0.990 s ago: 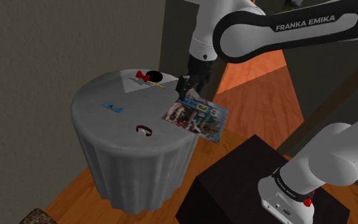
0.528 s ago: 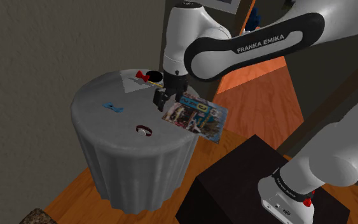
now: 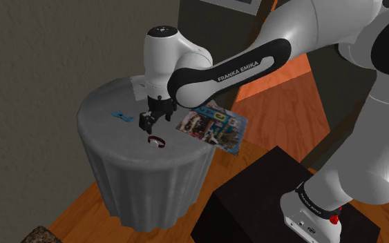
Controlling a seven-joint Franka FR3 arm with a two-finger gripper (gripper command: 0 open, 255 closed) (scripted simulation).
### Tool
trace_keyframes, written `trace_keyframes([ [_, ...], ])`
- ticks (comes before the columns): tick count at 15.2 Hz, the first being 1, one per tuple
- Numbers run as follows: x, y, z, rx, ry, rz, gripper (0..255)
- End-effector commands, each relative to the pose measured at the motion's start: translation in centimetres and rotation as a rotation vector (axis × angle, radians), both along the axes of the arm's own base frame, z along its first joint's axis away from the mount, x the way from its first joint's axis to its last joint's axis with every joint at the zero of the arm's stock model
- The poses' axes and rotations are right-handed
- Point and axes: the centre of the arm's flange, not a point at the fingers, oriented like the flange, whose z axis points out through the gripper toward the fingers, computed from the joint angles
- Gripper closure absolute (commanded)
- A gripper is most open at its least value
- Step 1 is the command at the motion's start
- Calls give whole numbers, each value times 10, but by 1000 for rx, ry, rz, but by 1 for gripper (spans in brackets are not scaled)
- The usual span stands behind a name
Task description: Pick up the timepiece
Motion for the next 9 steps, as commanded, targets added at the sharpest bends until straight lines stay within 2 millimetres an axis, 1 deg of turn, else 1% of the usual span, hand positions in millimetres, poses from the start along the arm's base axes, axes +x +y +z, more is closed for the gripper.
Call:
trace_keyframes([
  [1, 11, 19, -17, -7, -6, 18, 0],
  [2, 15, 29, -25, -10, -8, 27, 0],
  [3, 16, 33, -28, -11, -9, 30, 0],
  [9, 16, 33, -60, -11, -9, 30, 0],
])
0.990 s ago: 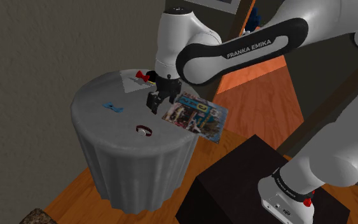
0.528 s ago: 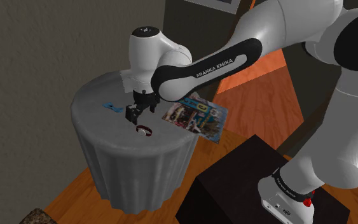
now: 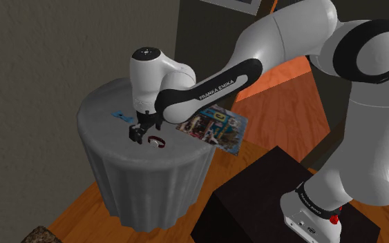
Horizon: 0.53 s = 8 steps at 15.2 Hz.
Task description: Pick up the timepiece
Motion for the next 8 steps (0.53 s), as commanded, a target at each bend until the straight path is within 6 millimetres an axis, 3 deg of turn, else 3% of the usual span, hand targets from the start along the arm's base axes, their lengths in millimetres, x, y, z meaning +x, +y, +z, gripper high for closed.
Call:
trace_keyframes([
  [1, 0, 1, -14, 0, 0, 0, 0],
  [3, 0, 1, -14, 0, 0, 0, 0],
  [4, 1, 1, -13, 0, 0, 0, 255],
  [8, 1, 1, -13, 0, 0, 0, 255],
])
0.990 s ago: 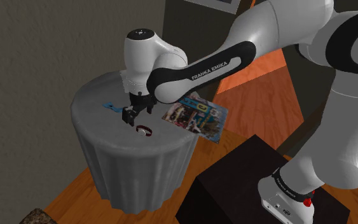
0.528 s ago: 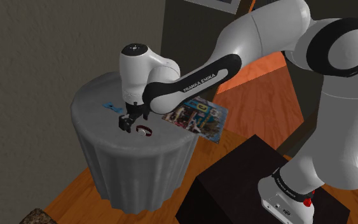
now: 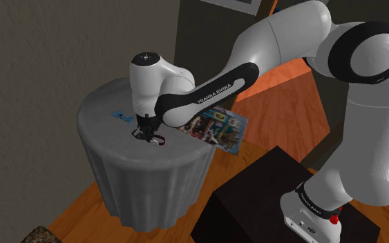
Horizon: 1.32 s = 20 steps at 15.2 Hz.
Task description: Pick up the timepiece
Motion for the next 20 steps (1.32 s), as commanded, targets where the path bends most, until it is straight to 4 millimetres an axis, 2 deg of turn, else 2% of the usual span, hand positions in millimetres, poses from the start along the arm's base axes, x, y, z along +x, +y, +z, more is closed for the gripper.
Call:
trace_keyframes([
  [1, 0, 0, 0, 0, 0, 0, 255],
  [5, -1, 1, -1, 0, 0, 0, 255],
  [20, -1, 1, 78, 0, 0, 0, 255],
])
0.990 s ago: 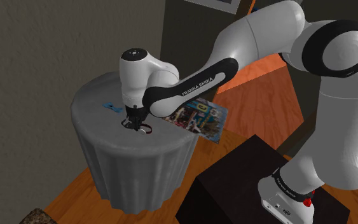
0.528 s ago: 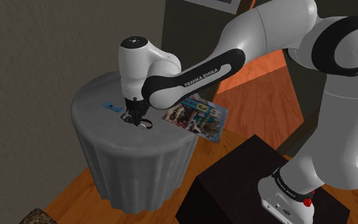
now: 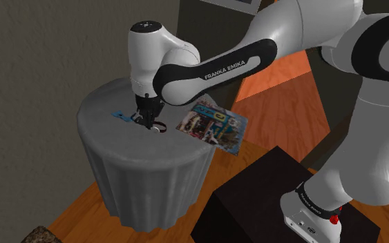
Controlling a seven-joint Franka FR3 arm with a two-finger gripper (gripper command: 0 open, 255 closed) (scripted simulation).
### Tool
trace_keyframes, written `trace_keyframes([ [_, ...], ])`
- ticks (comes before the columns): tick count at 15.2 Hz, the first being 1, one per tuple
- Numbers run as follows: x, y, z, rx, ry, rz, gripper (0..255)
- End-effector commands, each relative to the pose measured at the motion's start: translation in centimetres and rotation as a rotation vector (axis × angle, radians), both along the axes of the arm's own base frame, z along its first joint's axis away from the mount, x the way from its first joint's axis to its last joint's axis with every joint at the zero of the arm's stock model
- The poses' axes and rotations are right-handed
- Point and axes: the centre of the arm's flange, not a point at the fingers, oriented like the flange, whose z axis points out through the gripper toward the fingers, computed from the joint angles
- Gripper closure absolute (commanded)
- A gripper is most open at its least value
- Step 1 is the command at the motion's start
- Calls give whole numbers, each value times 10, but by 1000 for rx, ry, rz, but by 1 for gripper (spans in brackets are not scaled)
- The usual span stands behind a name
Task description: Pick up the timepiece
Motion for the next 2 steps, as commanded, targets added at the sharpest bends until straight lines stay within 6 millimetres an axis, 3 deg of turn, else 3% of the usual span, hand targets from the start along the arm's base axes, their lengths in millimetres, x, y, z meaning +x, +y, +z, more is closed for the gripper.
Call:
trace_keyframes([
  [1, -1, 2, 6, 0, 0, 0, 255],
  [2, -1, 2, 6, 0, 0, 0, 255],
])
